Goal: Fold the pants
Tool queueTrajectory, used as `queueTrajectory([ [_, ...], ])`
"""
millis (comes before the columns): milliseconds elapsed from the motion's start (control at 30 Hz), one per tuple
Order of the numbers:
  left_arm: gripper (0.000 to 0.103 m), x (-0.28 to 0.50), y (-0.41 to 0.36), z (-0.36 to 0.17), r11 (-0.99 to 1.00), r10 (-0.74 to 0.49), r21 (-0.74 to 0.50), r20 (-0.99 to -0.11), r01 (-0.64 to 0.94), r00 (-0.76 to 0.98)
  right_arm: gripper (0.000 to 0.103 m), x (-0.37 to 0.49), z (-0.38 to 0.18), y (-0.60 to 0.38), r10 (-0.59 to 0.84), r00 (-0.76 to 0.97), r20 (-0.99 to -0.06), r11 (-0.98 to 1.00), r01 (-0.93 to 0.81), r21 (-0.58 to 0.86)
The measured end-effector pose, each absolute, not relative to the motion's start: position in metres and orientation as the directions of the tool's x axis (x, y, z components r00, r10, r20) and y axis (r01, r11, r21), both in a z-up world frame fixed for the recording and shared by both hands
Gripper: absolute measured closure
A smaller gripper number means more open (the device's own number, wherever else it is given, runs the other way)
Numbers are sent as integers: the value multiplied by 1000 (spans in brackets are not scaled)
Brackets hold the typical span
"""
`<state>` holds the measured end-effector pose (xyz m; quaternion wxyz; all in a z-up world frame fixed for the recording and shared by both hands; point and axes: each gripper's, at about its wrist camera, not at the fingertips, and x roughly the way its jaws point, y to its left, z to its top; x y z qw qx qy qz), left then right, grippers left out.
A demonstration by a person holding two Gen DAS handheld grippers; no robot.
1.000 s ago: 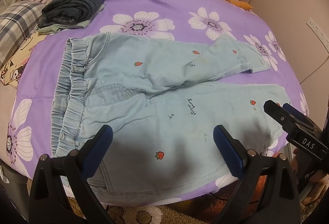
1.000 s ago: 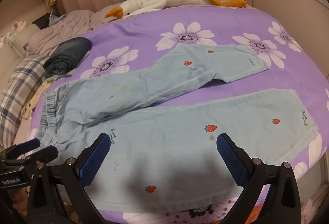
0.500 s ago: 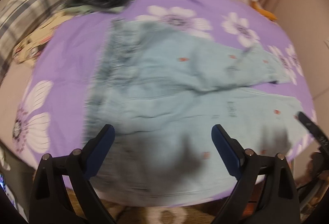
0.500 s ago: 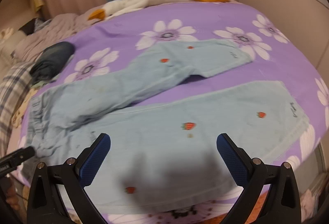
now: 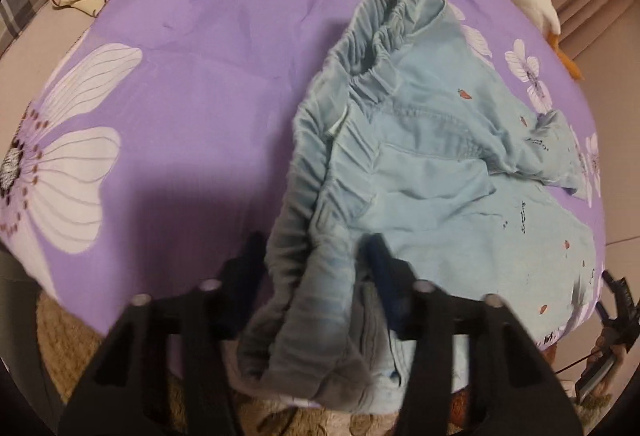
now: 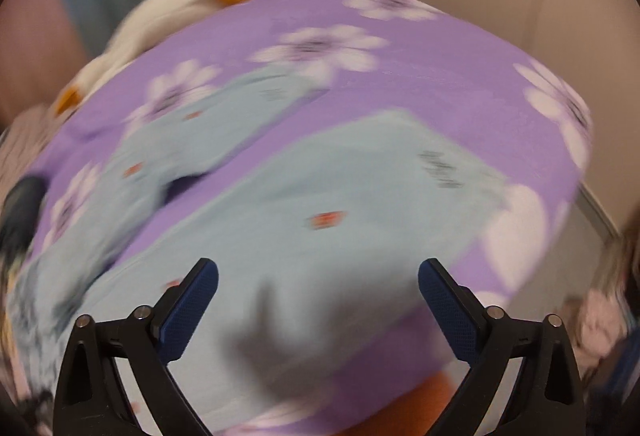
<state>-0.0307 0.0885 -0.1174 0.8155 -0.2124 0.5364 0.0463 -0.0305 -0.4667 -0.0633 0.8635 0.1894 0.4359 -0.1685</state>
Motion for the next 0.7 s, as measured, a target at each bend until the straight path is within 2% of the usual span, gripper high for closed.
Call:
queueTrajectory([
  [33, 71, -31, 90, -117, 904, -161, -308, -887, -296, 433, 12, -32, -70, -485, -122, 543, -831, 853, 485, 191],
  [67, 75, -31, 93, -118, 891, -193, -343, -879, -297, 436, 21, -35, -72, -497, -114, 538, -835, 841, 499, 207],
  [100, 85, -32, 96, -118, 871, -225, -383, -869, -309, 441, 25, -38, -78, -516, -97, 538, -837, 815, 525, 243],
  [133, 89, -34, 101, -118, 845, -262, -428, -855, -322, 448, 28, -41, -84, -533, -78, 533, -843, 780, 559, 281],
  [200, 89, -37, 105, -114, 834, -251, -433, -850, -342, 464, 31, -46, -91, -555, -56, 531, -846, 723, 605, 333],
  [233, 89, -39, 105, -110, 841, -235, -421, -850, -339, 472, 40, -48, -96, -565, -53, 528, -848, 693, 631, 350],
  [300, 89, -43, 105, -100, 851, -208, -406, -843, -332, 495, 60, -48, -100, -570, -44, 530, -847, 672, 643, 367],
  [333, 89, -45, 108, -93, 849, -203, -408, -839, -336, 505, 82, -47, -100, -569, -43, 531, -846, 666, 646, 372],
  [367, 89, -47, 111, -91, 846, -203, -413, -834, -337, 513, 98, -46, -99, -566, -38, 539, -842, 669, 640, 379],
  [500, 89, -58, 130, -71, 862, -123, -362, -829, -356, 545, 99, -52, -79, -545, 4, 595, -804, 684, 584, 436],
  [600, 89, -61, 147, -79, 852, -87, -336, -847, -401, 525, 99, -62, -67, -526, 55, 631, -774, 677, 546, 493],
  [700, 88, -63, 156, -104, 835, -99, -323, -885, -445, 456, 99, -65, -69, -503, 18, 589, -808, 705, 565, 428],
])
